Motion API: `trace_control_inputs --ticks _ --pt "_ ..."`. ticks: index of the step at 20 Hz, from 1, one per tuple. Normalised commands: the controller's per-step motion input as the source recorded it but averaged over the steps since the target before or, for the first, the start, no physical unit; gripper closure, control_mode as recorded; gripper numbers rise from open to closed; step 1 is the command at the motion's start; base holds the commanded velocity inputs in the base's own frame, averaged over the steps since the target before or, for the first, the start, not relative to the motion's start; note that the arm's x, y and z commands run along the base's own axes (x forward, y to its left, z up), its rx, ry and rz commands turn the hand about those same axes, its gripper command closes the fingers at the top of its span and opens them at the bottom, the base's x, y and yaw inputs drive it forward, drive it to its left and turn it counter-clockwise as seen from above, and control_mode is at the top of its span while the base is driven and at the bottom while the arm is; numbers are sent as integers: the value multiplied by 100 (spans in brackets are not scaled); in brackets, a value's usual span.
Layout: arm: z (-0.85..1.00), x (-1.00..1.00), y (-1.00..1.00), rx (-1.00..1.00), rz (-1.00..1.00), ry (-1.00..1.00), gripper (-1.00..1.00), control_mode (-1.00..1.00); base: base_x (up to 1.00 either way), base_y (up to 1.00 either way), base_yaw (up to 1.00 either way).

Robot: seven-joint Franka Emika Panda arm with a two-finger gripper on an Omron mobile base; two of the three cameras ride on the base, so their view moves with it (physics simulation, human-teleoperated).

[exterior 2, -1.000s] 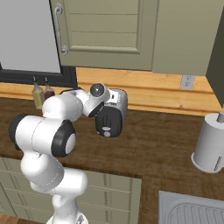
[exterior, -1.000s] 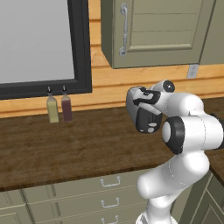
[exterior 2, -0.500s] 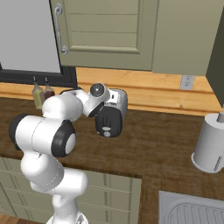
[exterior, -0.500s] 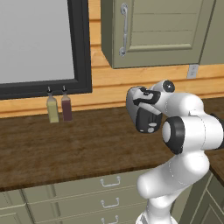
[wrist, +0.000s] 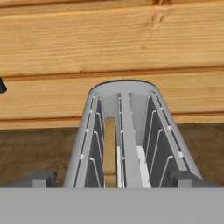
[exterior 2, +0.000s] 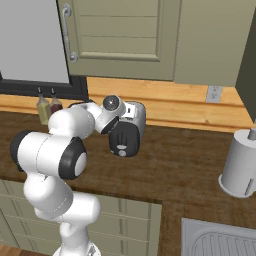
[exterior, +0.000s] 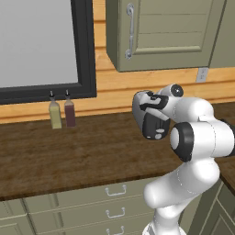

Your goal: Start the toaster. Once the lever pops up, take the bread to the plate on the dining counter.

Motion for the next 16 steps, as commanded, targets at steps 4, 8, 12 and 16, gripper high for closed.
trace_control_inputs --ticks 4,8,12,16 --pt "0 0 0 0 0 0 -100 -100 0 0 0" --pt "0 0 0 0 0 0 -100 -100 0 0 0" --pt "0 0 0 0 0 0 -100 -100 0 0 0" --pt "0 0 0 0 0 0 -100 -100 0 0 0"
